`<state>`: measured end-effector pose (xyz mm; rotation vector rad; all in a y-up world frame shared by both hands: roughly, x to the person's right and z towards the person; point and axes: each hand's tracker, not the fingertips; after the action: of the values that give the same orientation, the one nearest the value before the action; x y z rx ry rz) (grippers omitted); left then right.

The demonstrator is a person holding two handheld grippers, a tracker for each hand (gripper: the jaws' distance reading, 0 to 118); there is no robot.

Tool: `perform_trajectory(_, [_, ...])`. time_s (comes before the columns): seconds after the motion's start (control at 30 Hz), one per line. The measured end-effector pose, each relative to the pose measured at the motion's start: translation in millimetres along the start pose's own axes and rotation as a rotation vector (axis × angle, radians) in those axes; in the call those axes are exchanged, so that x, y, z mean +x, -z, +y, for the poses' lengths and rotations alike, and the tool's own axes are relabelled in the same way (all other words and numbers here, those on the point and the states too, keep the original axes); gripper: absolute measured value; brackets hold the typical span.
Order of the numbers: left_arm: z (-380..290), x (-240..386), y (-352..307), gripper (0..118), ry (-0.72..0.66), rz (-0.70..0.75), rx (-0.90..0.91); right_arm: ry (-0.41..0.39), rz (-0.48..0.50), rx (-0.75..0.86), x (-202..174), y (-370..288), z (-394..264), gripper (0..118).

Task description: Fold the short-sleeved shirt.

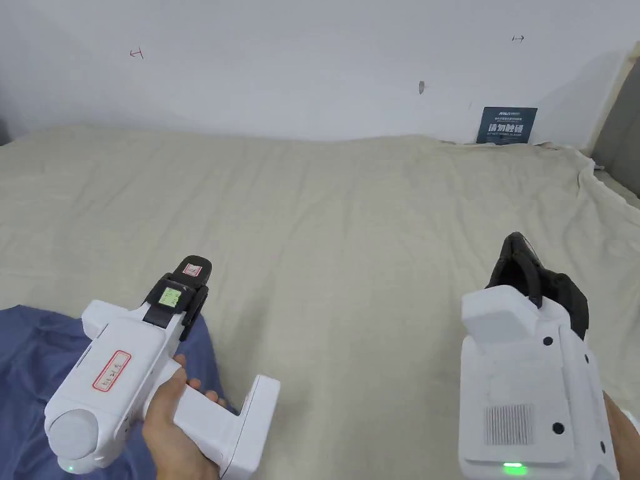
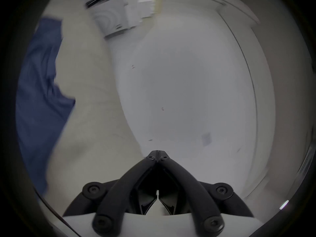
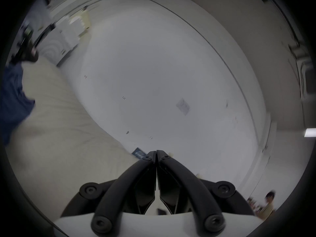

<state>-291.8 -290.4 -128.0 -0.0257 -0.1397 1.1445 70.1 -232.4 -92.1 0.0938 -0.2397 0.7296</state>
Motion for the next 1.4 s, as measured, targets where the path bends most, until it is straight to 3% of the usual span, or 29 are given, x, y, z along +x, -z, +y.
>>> perform_trajectory(0.1, [-8, 33, 2, 0, 0.424, 0.089, -0.008, 0.252, 0.071, -0.097, 18, 8, -2, 1])
perform_trajectory(0.17, [-23, 51, 2, 0, 0.778, 0.15, 0.03, 0.467, 0.135, -0.16, 31, 13, -9, 1])
perform_trajectory(0.23, [-40, 59, 4, 0, 1.055, 0.203, 0.056, 0.619, 0.183, -0.203, 40, 17, -17, 1])
perform_trajectory(0.33, [-56, 60, 5, 0, 1.27, 0.202, 0.066, 0.704, 0.211, -0.228, 43, 18, -25, 1])
perform_trajectory(0.43, [-64, 56, 6, 0, 1.332, 0.213, 0.052, 0.705, 0.214, -0.231, 41, 13, -21, 1])
perform_trajectory(1.4, [-54, 59, 4, 0, 1.244, 0.199, 0.06, 0.681, 0.216, -0.219, 45, 8, -11, 1])
